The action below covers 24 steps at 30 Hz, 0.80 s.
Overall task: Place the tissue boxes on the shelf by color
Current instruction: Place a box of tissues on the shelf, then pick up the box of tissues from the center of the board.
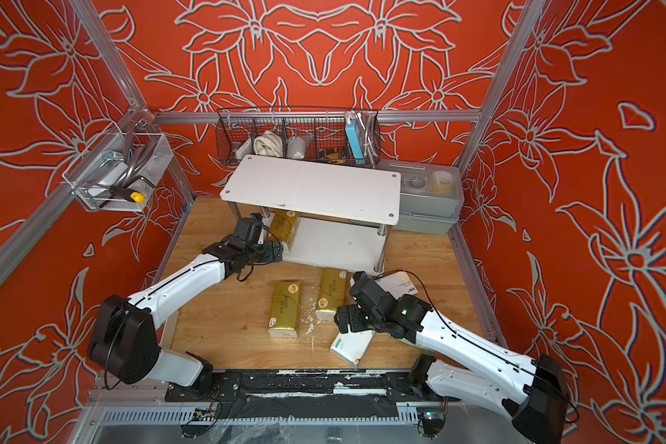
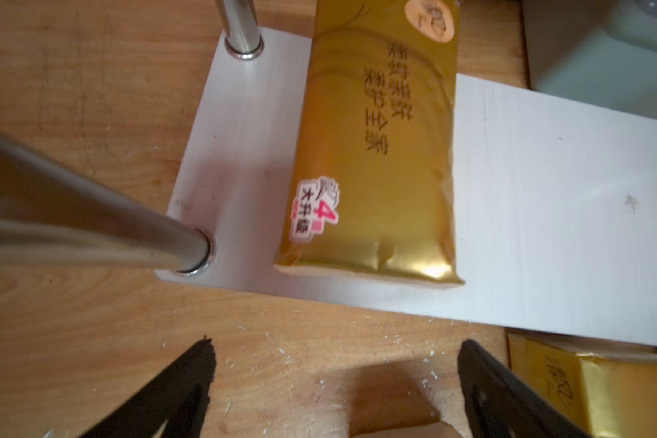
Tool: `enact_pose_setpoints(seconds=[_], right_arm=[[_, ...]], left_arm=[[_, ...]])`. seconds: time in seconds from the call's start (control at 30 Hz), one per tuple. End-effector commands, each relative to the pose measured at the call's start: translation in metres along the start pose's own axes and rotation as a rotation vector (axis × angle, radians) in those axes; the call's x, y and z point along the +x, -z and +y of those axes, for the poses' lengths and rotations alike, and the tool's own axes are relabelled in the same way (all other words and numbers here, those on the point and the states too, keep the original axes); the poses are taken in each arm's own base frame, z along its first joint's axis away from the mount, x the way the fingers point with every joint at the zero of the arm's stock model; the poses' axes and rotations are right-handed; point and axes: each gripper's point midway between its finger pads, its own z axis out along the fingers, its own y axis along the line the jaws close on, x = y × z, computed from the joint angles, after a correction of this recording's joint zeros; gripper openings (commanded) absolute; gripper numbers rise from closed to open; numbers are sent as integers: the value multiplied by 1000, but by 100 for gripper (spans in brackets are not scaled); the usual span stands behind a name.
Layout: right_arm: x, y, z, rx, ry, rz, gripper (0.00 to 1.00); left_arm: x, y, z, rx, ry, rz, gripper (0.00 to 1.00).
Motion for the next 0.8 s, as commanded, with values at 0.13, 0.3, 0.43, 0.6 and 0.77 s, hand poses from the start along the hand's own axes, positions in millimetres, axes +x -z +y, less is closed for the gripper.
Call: enact_pose_setpoints(seconds=[0.13, 0.3, 0.43, 0.6, 0.77], right_arm=[[1, -4, -4, 25, 35, -1, 99], [-2, -6, -6, 49, 53, -9, 99], [-7, -8, -6, 61, 58, -19, 99], [-15, -9, -6, 80, 46, -48, 99], [-21, -9, -5, 87, 43, -67, 99]], left_arm=[[30, 37, 2, 26, 88, 61, 99], [65, 58, -8, 42, 111, 161, 99], [102, 65, -16, 38, 135, 258, 99], [138, 72, -18, 15, 164, 312, 99], [157, 80, -29, 14, 165, 319, 99]])
